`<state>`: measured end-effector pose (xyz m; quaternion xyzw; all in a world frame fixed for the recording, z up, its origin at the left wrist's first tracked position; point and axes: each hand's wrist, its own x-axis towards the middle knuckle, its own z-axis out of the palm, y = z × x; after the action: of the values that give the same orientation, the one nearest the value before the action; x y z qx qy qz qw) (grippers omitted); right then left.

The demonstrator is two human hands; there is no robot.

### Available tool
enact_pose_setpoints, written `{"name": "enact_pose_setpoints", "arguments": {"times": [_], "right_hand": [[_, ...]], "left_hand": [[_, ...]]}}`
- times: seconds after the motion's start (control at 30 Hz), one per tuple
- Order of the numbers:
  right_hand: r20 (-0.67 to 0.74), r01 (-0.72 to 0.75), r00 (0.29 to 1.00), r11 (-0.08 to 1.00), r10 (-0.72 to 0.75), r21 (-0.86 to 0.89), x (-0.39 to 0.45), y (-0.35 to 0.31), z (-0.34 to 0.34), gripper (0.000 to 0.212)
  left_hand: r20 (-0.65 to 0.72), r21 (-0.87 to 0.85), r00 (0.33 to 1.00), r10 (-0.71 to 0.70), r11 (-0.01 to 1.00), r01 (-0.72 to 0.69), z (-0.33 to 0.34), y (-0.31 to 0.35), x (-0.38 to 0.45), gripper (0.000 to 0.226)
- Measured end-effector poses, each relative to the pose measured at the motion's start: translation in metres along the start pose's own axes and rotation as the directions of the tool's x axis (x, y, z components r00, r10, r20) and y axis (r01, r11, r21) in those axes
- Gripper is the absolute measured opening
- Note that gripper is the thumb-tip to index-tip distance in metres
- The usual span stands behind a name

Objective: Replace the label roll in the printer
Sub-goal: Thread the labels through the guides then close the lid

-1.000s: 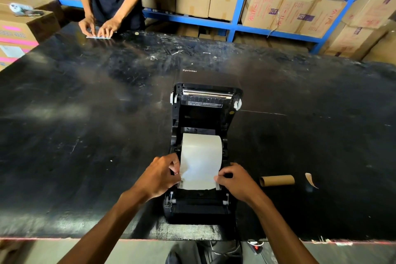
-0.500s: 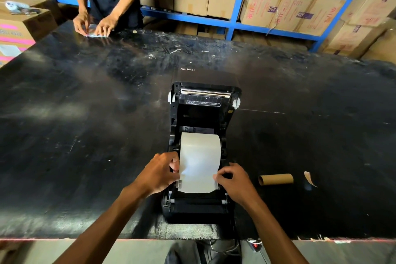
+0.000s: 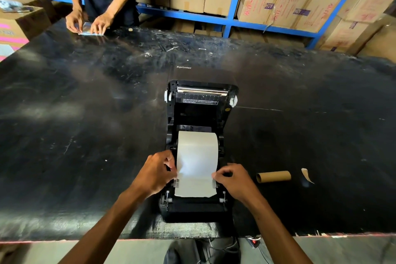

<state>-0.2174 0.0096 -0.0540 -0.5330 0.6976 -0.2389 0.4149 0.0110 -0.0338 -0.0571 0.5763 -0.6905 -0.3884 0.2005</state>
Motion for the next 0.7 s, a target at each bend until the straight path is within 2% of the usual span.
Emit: {"name": "enact_pose_setpoints", "arguments": {"times": [0.13, 0.3, 0.43, 0.57, 0.63, 0.7], "right_hand": [[-0.069, 0.023, 0.997, 0.997, -0.018, 0.075, -0.001, -0.002, 0.0, 0.01], [-0.021, -0.038, 0.999, 0.999, 0.038, 0.027, -0.001, -0.001, 0.0, 0.013], [-0.055, -0.001, 0.998, 0.997, 0.006, 0.077, -0.001, 0.001, 0.0, 0.014], [-0.042, -0.019, 0.999, 1.0, 0.019, -0.004, -0.002, 0.004, 0.002, 0.015], [-0.102, 0.019, 0.995, 0.999, -0.022, -0.034, -0.006, 0.005, 0.003, 0.011], [-0.227, 0.072, 0.97, 0.996, -0.084, -0.06, -0.015, 0.007, 0.005, 0.01]], "left_hand": [[0.032, 0.009, 0.999, -0.002, 1.0, 0.001, -0.003, 0.002, 0.001, 0.021], [0.017, -0.039, 0.998, -0.056, 0.998, 0.057, -0.003, 0.003, 0.001, 0.02], [0.028, -0.031, 0.998, -0.053, 0.998, 0.054, -0.004, 0.004, -0.001, 0.018], [-0.007, -0.054, 0.999, -0.046, 0.998, 0.045, -0.002, 0.003, -0.003, 0.018], [-0.009, -0.044, 0.999, -0.042, 0.998, 0.041, -0.002, 0.003, -0.003, 0.019], [-0.009, -0.041, 0.999, -0.04, 0.998, 0.039, -0.001, 0.002, -0.003, 0.02]]}}
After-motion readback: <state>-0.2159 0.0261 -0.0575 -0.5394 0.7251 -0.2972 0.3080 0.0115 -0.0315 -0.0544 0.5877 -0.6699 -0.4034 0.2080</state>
